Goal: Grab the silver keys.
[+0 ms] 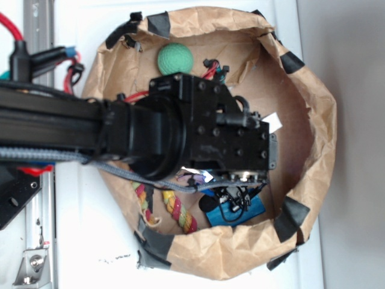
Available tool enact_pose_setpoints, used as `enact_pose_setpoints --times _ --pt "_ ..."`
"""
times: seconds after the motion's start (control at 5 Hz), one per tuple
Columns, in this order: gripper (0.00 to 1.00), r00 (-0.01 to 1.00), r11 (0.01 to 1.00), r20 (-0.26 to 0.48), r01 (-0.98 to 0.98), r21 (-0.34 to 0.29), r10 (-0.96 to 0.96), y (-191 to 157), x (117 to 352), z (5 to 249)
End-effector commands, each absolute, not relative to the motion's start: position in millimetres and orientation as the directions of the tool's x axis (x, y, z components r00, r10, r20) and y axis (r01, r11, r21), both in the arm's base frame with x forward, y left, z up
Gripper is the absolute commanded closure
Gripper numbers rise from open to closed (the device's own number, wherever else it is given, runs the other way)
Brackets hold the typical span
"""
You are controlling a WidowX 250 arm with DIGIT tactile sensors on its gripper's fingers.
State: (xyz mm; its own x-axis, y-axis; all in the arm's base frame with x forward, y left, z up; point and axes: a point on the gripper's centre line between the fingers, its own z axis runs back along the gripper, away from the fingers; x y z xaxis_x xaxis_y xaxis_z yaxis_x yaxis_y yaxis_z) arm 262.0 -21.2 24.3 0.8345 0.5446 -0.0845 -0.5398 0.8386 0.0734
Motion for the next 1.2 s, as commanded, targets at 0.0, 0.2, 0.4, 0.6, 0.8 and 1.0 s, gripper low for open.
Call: enact_pose_setpoints --times 0.0,0.2,0.4,0.6,0.8,1.0 --pt "1.00 0.825 0.828 -0.077 -0.559 0.047 0.560 -13 265 31" --pt "1.00 0.826 0.829 -0.076 -0.557 0.044 0.559 -15 267 34" --pt "1.00 0.828 0.831 -0.069 -0.555 0.037 0.557 -15 267 37" --pt "1.00 0.832 0.834 -0.064 -0.550 0.034 0.551 -12 266 43" --pt "1.00 0.832 0.834 -0.062 -0.549 0.052 0.551 -10 267 52" --pt "1.00 0.861 0.856 -0.018 -0.504 0.114 0.509 -7 277 72"
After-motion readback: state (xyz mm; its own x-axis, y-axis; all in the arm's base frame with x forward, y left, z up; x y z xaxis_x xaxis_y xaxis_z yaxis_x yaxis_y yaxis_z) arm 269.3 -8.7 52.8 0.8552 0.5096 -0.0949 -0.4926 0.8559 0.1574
